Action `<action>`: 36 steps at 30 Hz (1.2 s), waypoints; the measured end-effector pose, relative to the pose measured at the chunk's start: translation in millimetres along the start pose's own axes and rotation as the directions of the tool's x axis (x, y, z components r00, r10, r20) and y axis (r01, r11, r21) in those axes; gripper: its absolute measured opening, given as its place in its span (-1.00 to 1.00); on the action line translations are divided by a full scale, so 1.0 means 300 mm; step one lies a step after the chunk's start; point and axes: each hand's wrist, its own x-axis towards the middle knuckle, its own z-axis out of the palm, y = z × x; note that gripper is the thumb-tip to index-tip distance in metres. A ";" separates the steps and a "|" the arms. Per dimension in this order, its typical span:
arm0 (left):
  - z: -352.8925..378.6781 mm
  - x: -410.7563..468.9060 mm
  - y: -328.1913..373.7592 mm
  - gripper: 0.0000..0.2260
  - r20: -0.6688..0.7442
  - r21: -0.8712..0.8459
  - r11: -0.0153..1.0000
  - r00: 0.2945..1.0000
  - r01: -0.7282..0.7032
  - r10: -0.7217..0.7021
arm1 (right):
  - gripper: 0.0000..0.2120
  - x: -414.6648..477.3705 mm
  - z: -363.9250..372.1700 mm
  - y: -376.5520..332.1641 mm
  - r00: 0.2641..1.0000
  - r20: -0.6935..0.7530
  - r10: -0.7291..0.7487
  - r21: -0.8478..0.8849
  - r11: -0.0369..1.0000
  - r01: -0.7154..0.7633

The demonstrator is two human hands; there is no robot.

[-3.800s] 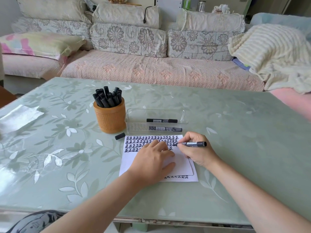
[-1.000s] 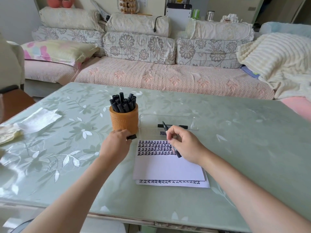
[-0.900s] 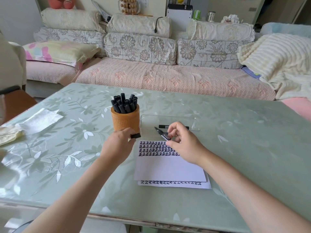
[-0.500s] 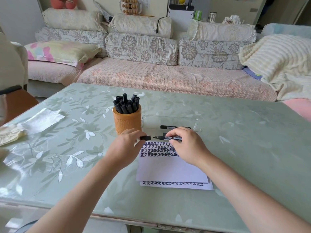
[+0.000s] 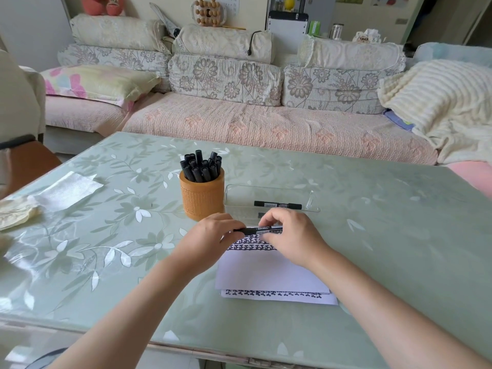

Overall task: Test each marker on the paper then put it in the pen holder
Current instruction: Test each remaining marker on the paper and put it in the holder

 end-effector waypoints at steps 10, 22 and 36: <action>-0.044 -0.005 -0.003 -0.84 -0.050 -0.026 0.999 0.998 -0.032 0.031 | -0.87 0.008 -0.010 -0.032 0.990 0.098 -0.099 -0.037 0.994 0.103; -0.115 0.081 -0.037 -0.79 -0.335 0.023 0.999 0.942 0.031 -0.022 | -0.83 0.090 -0.015 -0.108 0.990 0.082 -0.112 -0.029 0.993 0.115; -0.228 0.207 -0.250 -0.31 -0.270 -0.602 0.728 0.774 0.327 -0.572 | -0.96 0.409 0.003 -0.245 0.915 -0.320 0.244 0.653 0.756 0.026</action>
